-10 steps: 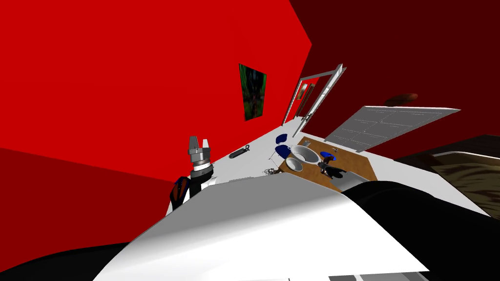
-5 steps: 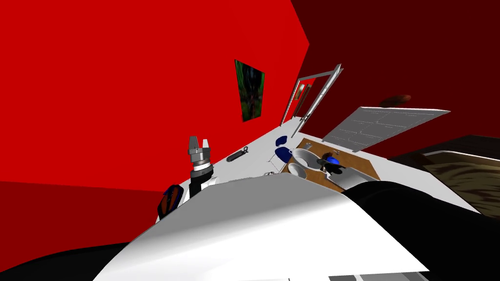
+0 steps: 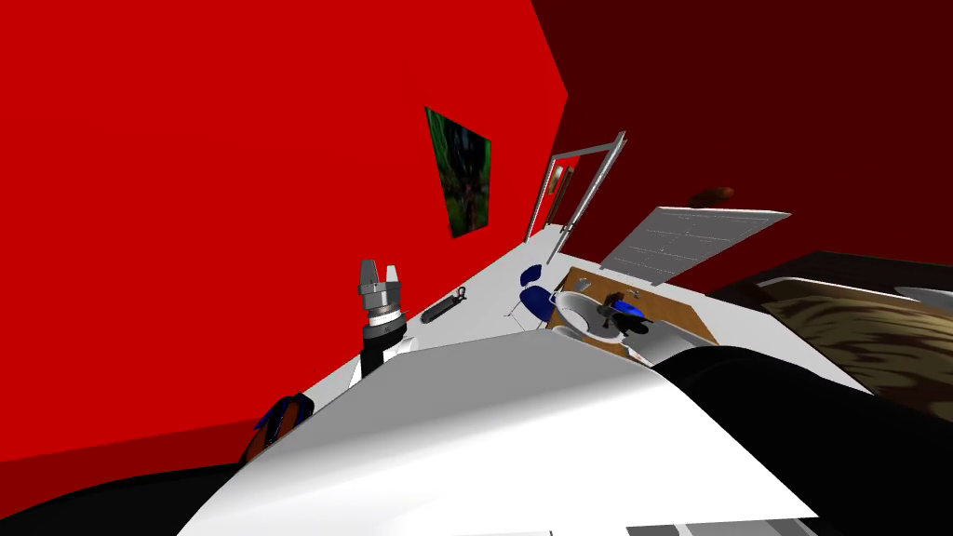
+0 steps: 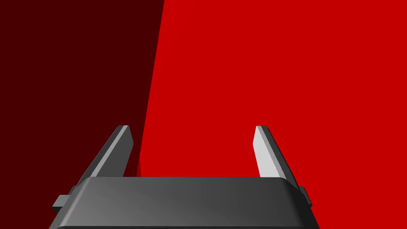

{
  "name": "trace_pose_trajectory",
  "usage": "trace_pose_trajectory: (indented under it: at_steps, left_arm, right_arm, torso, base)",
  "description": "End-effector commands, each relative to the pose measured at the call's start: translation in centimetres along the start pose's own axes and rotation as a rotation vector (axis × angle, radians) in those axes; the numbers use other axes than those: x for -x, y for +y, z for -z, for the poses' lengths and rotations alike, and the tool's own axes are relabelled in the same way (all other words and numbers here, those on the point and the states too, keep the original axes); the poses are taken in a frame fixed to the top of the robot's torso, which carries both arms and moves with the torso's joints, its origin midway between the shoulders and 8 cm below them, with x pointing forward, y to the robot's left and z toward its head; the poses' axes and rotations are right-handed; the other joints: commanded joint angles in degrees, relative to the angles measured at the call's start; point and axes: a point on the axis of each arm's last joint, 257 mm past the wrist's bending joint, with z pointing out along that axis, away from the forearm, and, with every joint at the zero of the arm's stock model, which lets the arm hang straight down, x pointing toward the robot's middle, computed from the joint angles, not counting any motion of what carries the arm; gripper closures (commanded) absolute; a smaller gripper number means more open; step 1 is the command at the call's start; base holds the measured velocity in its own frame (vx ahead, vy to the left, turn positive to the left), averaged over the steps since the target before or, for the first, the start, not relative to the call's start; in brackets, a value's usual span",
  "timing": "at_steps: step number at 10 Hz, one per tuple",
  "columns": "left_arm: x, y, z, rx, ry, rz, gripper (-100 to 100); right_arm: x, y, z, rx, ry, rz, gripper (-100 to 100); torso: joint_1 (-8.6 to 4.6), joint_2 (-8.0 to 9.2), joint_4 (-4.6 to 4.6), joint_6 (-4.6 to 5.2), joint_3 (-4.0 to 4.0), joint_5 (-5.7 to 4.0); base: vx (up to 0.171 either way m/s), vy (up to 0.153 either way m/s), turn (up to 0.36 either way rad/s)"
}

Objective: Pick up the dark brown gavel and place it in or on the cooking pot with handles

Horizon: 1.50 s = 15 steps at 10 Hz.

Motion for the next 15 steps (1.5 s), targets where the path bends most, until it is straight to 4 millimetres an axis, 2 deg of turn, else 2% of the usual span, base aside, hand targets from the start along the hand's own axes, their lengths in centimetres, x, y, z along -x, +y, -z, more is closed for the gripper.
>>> trace_pose_trajectory:
  at_steps: [1, 2, 5, 6, 7, 11, 12, 13, 14, 15]
  left_arm:
    - [0.0, 0.0, 0.0, 0.000, 0.000, 0.000, 0]
    - [0.0, 0.0, 0.0, 0.000, 0.000, 0.000, 0]
    - [0.0, 0.0, 0.0, 0.000, 0.000, 0.000, 0]
    - [0.0, 0.0, 0.0, 0.000, 0.000, 0.000, 0]
    - [0.0, 0.0, 0.0, 0.000, 0.000, 0.000, 0]
    - [0.0, 0.0, 0.0, 0.000, 0.000, 0.000, 0]
    - [0.0, 0.0, 0.0, 0.000, 0.000, 0.000, 0]
    - [0.0, 0.0, 0.0, 0.000, 0.000, 0.000, 0]
    - [0.0, 0.0, 0.0, 0.000, 0.000, 0.000, 0]
    - [0.0, 0.0, 0.0, 0.000, 0.000, 0.000, 0]
  right_arm:
    - [-2.1, 0.2, 0.4, 0.009, 0.042, -0.011, 100]
    - [-3.8, 0.1, 0.7, 0.012, 0.070, -0.018, 100]
    - [-6.1, -0.3, 0.9, 0.012, 0.103, -0.026, 100]
    - [-5.5, -0.1, 0.8, 0.014, 0.095, -0.025, 100]
    - [-5.6, -0.1, 0.8, 0.015, 0.097, -0.025, -100]
    - [-5.6, -0.1, 0.8, 0.015, 0.096, -0.025, -100]
    - [-5.6, -0.1, 0.8, 0.015, 0.096, -0.025, 0]
    - [-5.1, 2.2, 0.9, 0.040, 0.099, -0.012, -100]
    - [-5.2, 4.2, 1.2, 0.060, 0.107, -0.004, -100]
    - [-4.6, 4.3, 1.1, 0.062, 0.101, 0.002, -100]
  torso:
    - [0.00, 0.00, 0.00, 0.00, 0.00, 0.00]
    - [0.00, 0.09, 0.01, 0.07, 0.05, 0.00]
    - [0.30, 0.69, 0.13, 0.04, 0.38, 0.07]
    - [0.33, 0.80, 0.14, 0.12, 0.44, 0.07]
    - [0.32, 1.01, 0.18, 0.09, 0.56, 0.11]
    - [0.28, 1.31, 0.26, 0.11, 0.74, 0.10]
    - [0.28, 1.32, 0.26, 0.11, 0.74, 0.10]
    - [0.28, 1.32, 0.26, 0.11, 0.74, 0.10]
    - [0.21, 1.30, 0.26, 0.13, 0.73, 0.09]
    - [0.14, 1.27, 0.25, 0.12, 0.72, 0.07]
  base:
    - [0.289, -0.066, -0.182]
    - [0.231, -0.036, -0.178]
    - [0.143, 0.021, -0.037]
    - [0.056, 0.016, -0.015]
    - [0.012, 0.003, 0.007]
    - [0.002, 0.001, 0.001]
    - [0.000, 0.000, 0.000]
    - [0.005, -0.026, -0.156]
    - [0.009, -0.040, -0.202]
    - [0.006, -0.030, -0.070]
